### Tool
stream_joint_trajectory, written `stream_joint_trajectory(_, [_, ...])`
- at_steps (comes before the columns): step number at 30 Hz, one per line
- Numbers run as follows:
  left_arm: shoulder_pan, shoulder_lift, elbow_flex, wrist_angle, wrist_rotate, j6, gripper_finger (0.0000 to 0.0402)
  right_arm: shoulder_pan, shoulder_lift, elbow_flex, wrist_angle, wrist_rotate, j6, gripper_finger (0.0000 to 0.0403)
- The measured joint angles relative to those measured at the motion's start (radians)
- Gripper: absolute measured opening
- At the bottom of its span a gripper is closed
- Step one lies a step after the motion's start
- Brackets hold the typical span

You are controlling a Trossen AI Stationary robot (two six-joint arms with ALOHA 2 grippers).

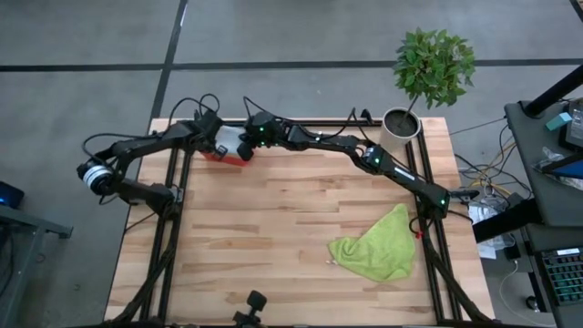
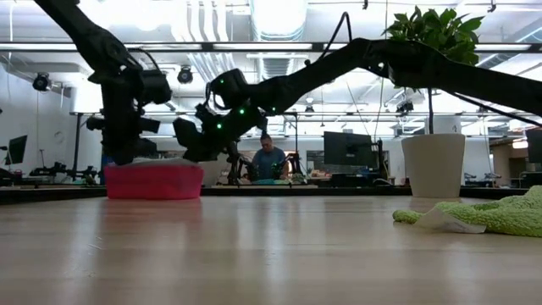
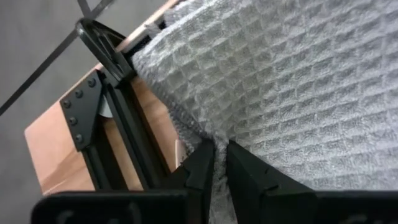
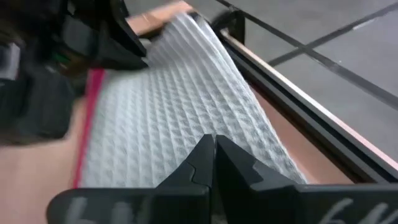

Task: Fold microfiber towels
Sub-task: Put the folded gray microfiber cloth into the red bin

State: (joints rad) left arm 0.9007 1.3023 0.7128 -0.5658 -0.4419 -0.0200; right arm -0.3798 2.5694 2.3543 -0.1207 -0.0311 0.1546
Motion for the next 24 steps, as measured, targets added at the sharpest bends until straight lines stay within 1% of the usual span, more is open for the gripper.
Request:
stream_joint_trajectory(13, [0.000, 0.056, 0.000, 0.002, 0.015, 0.001, 0.0028, -0.001, 0.000, -0.004, -0.045, 0.005, -0.026, 0.0009])
stream_joint_trajectory(17, [0.000, 0.020, 0.023, -0.032, 0.022, 0.008, 0.0028, -0.001, -0.004, -0.001, -0.051, 0.006, -0.034, 0.0009])
stream_joint_trajectory(24, [0.000, -0.103, 0.043, -0.060, 0.022, 0.060, 0.0028, 0.001, -0.046, 0.000, -0.055, 0.007, -0.057, 0.0009])
